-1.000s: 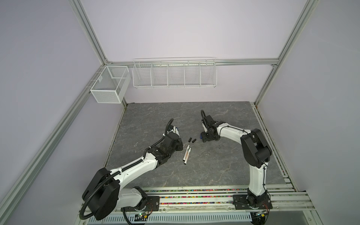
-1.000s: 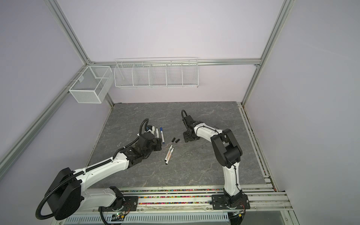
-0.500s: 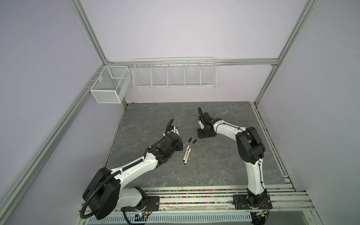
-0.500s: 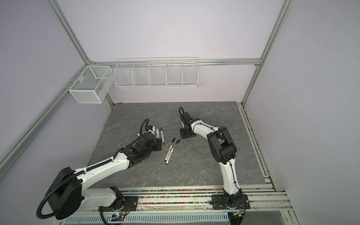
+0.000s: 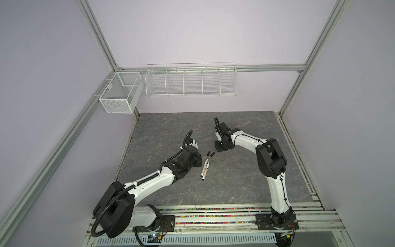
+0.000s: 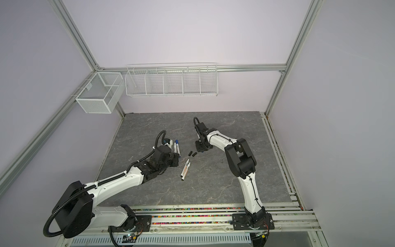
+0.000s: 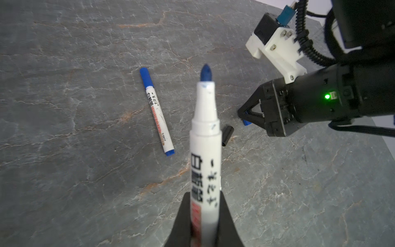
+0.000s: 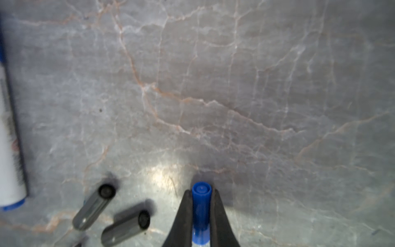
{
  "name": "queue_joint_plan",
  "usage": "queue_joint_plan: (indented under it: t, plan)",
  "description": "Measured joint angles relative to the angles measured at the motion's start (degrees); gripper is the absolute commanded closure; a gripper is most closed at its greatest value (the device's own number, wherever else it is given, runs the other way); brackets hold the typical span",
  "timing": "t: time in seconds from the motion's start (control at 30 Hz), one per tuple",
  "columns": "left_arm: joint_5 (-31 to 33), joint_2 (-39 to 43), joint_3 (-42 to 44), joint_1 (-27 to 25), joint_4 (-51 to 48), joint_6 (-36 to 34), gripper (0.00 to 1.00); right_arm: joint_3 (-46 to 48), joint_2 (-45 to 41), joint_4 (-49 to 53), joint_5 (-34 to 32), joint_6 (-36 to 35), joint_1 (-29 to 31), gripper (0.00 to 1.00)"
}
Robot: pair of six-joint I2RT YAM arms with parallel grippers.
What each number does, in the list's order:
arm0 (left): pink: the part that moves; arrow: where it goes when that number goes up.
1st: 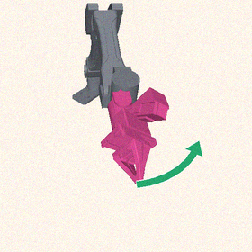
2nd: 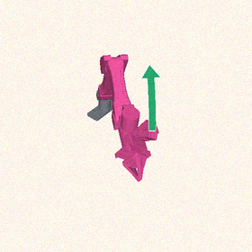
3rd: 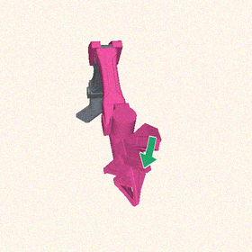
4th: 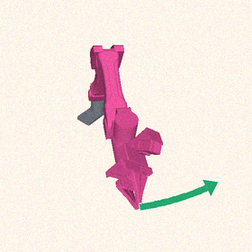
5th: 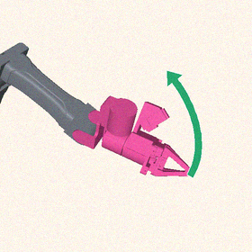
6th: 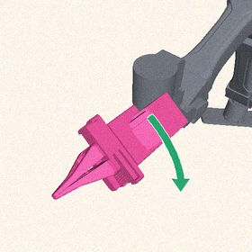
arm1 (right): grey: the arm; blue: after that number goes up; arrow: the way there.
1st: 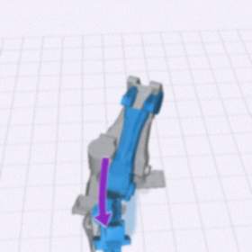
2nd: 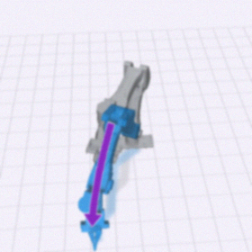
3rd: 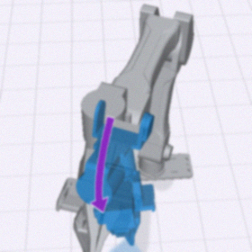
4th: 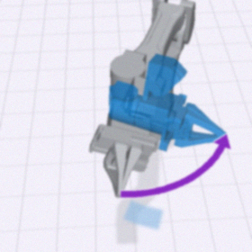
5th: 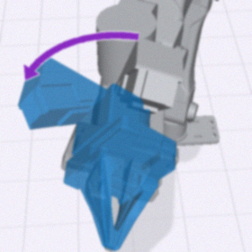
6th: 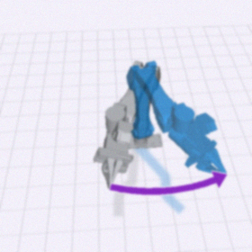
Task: Insert the pens into the pen caps
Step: 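Grasp the blue cap with the right gripper and lift it, then bring the blue cap over the held marker tip with the right gripper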
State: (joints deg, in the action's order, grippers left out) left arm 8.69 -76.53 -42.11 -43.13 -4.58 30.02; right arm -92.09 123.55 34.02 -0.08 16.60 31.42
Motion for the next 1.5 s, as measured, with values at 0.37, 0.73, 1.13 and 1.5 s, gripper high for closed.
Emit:
queue_joint_plan:
  t: [0.37,0.73,1.13,1.5]
  plan:
    - [-6.14,-9.18,-4.50,-4.92,3.63,-6.97,1.00,22.05,-34.69,-13.46,10.34,2.54,-5.77,0.93]
    - [-8.55,-14.56,-7.82,-10.91,7.72,-14.47,1.00,33.62,-49.70,-25.49,14.58,4.55,-5.62,0.93]
    - [-8.72,-13.25,-5.97,-11.96,13.20,-15.67,1.00,29.22,-45.57,-25.62,24.70,3.96,-5.01,0.93]
    - [-10.05,-8.13,-0.63,-12.02,22.75,-15.54,1.00,29.24,-43.01,-24.94,24.41,4.35,-5.20,0.93]
